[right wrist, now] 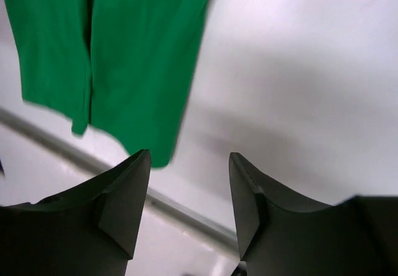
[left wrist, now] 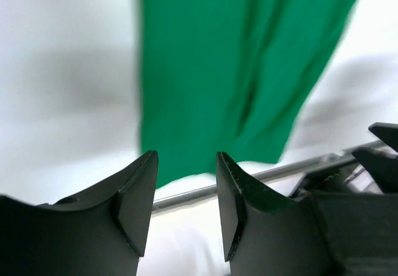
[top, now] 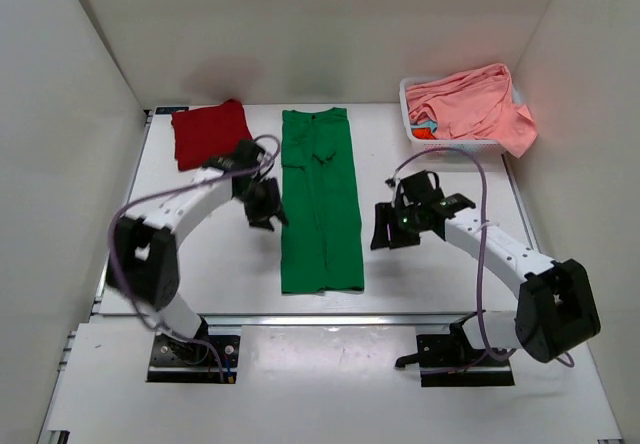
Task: Fold and stack the t-shirts
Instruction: Grab the bottom of the folded rectangular tshirt with both arms
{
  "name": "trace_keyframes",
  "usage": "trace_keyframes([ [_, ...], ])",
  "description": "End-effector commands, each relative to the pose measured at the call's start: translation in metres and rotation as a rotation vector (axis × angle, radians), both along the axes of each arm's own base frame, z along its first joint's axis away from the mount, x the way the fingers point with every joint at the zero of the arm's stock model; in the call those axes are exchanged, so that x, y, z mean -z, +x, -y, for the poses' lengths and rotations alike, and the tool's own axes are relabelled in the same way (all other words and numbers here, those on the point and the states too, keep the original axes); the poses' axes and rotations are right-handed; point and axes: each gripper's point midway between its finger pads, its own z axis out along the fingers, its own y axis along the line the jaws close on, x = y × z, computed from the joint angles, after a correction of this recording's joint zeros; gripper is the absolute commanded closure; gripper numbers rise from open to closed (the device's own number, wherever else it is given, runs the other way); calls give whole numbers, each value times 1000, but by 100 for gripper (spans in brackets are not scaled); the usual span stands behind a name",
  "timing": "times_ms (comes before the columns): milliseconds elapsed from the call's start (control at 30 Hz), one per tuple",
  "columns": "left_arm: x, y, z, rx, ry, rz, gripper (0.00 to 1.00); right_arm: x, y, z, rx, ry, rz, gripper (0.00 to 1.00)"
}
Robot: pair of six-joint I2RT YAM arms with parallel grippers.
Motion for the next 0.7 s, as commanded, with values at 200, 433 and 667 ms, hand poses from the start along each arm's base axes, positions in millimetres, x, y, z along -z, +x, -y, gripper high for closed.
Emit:
trace_keyframes([
  [200,51,-113,-19,-85,-4,-24,45,38,-82,-38,-43,150,-196,40],
  [433,70,-124,2,-54,10,-37,44,60,-96,-47,-36,186,-263,44],
  [667,84,-135,6,-29,67,-110,47,69,-98,-57,-87,152,-294,56],
])
